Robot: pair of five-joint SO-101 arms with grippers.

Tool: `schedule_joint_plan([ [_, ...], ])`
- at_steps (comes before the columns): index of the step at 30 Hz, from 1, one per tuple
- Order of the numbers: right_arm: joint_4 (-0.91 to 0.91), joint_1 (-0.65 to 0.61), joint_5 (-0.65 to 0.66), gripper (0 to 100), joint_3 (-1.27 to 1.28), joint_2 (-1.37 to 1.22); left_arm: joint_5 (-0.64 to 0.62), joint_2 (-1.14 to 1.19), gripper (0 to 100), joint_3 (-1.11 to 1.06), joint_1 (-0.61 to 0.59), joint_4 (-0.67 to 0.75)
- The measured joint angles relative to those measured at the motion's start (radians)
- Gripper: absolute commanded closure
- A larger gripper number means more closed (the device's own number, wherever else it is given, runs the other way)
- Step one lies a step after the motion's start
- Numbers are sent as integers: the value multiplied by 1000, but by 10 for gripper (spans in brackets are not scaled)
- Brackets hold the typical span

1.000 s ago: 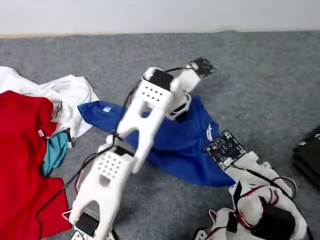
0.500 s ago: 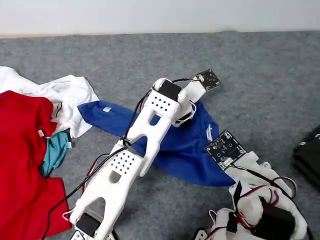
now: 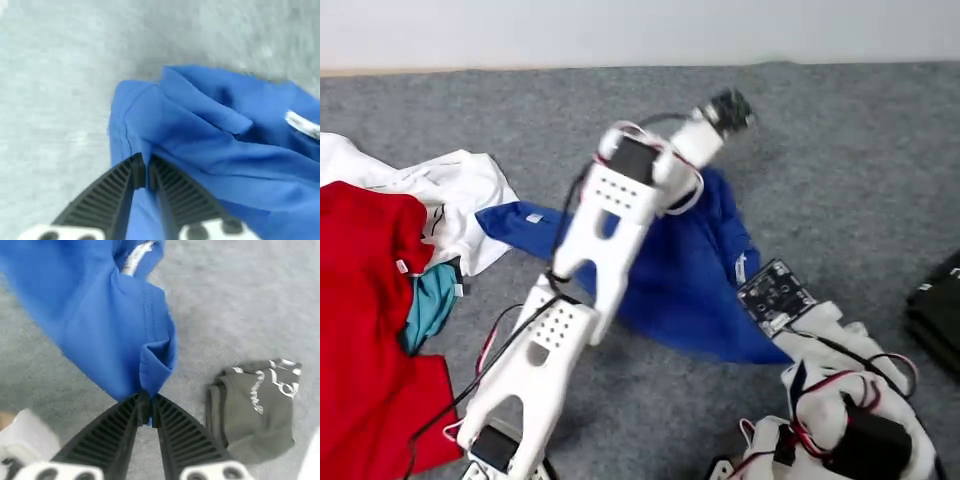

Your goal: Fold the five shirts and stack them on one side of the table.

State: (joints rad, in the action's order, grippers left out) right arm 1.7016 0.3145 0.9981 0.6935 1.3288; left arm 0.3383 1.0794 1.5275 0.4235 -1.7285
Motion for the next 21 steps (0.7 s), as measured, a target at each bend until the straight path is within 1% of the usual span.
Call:
schedule_joint_plan([
  [5,-146,112,0,988,0,0,-141,-176,998,2,-95,0],
  [8,-233,155,-2,988,0,0,-221,-276,998,2,-157,0],
  [11,-307,192,-28,988,0,0,-252,-350,998,3,-195,0],
  [14,-330,222,-58,988,3,0,-258,-384,998,3,-230,0],
  [21,-345,229,-69,988,3,0,-261,-394,998,3,-239,0],
])
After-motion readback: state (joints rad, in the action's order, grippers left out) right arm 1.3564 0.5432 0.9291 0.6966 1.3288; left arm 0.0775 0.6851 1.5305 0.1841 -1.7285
